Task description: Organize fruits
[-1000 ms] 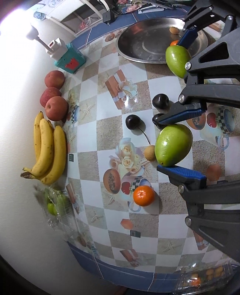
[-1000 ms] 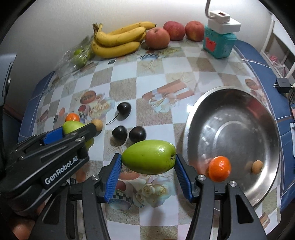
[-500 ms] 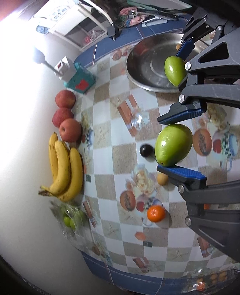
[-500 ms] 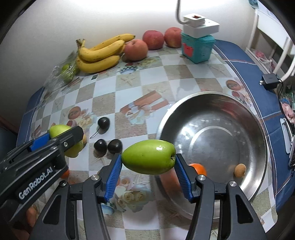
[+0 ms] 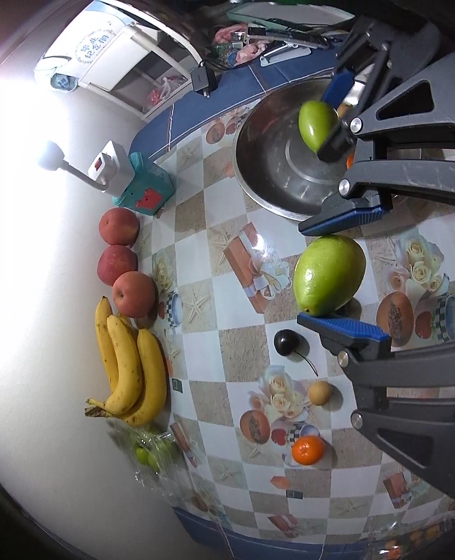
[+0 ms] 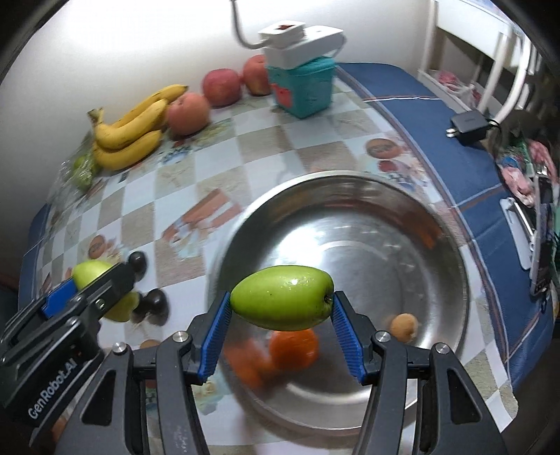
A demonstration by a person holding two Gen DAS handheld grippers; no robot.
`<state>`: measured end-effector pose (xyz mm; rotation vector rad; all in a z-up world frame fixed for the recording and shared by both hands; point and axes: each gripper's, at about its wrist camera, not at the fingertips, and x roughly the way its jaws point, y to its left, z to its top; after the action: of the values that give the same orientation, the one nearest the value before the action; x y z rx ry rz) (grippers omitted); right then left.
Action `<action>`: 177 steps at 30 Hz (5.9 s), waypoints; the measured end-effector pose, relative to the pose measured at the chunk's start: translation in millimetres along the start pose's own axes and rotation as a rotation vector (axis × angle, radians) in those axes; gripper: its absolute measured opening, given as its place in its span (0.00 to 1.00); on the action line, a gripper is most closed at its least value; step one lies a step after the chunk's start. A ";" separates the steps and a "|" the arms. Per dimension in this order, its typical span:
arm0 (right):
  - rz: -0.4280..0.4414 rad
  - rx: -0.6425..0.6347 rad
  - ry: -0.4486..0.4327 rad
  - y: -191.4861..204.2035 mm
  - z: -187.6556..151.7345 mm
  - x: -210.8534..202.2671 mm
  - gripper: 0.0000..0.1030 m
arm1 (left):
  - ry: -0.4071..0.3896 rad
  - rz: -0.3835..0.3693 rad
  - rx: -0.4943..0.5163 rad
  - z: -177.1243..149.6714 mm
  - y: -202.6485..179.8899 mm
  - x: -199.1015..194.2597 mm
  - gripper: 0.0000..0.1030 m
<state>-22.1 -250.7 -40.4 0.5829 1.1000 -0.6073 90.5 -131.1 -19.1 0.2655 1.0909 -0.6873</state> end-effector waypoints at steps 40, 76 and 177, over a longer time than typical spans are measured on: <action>-0.088 0.182 0.075 -70.2 10.4 45.1 0.58 | 0.103 -0.029 0.235 -24.4 -91.6 68.3 0.46; -0.101 0.183 -0.011 -71.2 15.7 18.0 0.58 | 0.088 -0.046 0.208 -13.2 -89.5 47.6 0.59; 0.236 -0.360 0.035 133.8 -31.4 22.1 0.98 | -0.075 0.260 -0.619 -64.1 193.7 -38.1 1.00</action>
<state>59.5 -138.8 -54.3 0.4022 1.1212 -0.1878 155.5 64.9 -39.7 -0.1495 1.1194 -0.1077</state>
